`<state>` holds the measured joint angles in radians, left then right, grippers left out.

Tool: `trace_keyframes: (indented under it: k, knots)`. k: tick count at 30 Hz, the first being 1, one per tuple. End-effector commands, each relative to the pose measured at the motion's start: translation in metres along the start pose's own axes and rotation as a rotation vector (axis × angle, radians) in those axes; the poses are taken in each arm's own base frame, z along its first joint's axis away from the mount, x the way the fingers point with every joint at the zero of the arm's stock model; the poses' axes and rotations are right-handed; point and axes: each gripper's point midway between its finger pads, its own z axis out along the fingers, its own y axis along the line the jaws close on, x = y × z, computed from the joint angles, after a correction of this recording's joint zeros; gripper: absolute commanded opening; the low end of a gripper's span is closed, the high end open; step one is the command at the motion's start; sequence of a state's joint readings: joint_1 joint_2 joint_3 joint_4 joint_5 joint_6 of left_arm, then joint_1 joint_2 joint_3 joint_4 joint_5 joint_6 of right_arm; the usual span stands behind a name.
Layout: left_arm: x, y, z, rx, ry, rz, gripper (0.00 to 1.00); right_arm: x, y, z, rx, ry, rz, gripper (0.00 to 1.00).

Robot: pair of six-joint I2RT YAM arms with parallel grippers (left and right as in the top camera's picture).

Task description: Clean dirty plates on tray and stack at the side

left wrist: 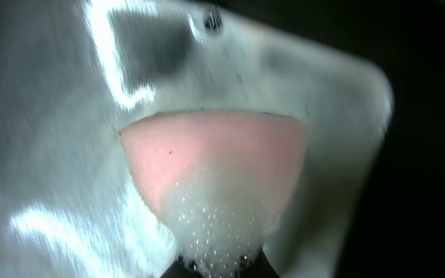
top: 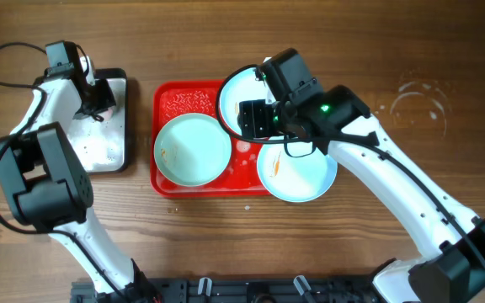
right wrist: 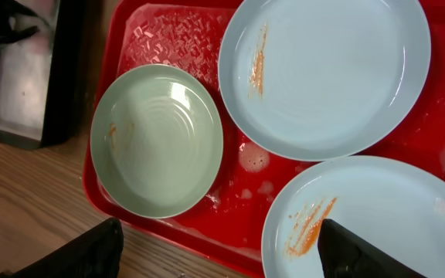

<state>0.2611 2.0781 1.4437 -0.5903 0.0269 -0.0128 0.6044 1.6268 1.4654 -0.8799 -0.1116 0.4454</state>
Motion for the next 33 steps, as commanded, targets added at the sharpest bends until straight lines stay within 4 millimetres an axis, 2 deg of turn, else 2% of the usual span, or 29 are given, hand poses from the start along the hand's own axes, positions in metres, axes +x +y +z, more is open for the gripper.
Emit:
trace_keyframes:
  k: [1, 3, 5, 8, 10, 13, 16, 19, 22, 29, 33]
  knots:
    - [-0.004, -0.011, -0.054, 0.059, -0.035, -0.053, 0.04, 0.011, 0.002, 0.022, -0.008, 0.091, 0.039, 0.79]
    - [0.002, -0.015, -0.086, 0.08, -0.036, -0.052, 0.04, 0.024, -0.002, 0.036, 0.001, 0.163, 0.05, 0.72]
    - [0.012, -0.015, -0.11, 0.08, -0.02, -0.053, 0.04, 0.034, -0.004, 0.05, 0.001, 0.223, 0.061, 0.56]
    - [0.028, -0.015, -0.117, 0.078, 0.037, -0.056, 0.04, 0.046, -0.007, 0.071, 0.013, 0.292, 0.104, 0.42]
    - [0.038, -0.02, -0.118, 0.108, 0.075, -0.052, 0.04, 0.057, -0.004, 0.088, -0.021, 0.355, 0.12, 0.4]
    - [0.04, -0.034, -0.122, 0.193, 0.088, -0.055, 0.04, 0.067, 0.003, 0.11, -0.062, 0.408, 0.14, 0.37]
    - [0.036, -0.04, -0.132, 0.223, 0.06, -0.046, 0.04, 0.073, 0.003, 0.133, -0.05, 0.425, 0.171, 0.36]
    - [0.03, -0.041, -0.145, 0.228, 0.01, -0.021, 0.04, 0.074, 0.012, 0.151, -0.067, 0.407, 0.176, 0.36]
    - [0.026, -0.042, -0.158, 0.232, -0.029, -0.012, 0.04, 0.073, 0.02, 0.163, -0.064, 0.373, 0.157, 0.36]
    - [0.027, -0.041, -0.159, 0.23, -0.028, -0.008, 0.04, 0.091, 0.006, 0.193, 0.018, 0.402, 0.198, 0.24]
    - [0.026, -0.021, -0.151, 0.111, -0.028, -0.012, 0.04, 0.091, 0.006, 0.193, 0.017, 0.402, 0.197, 0.09]
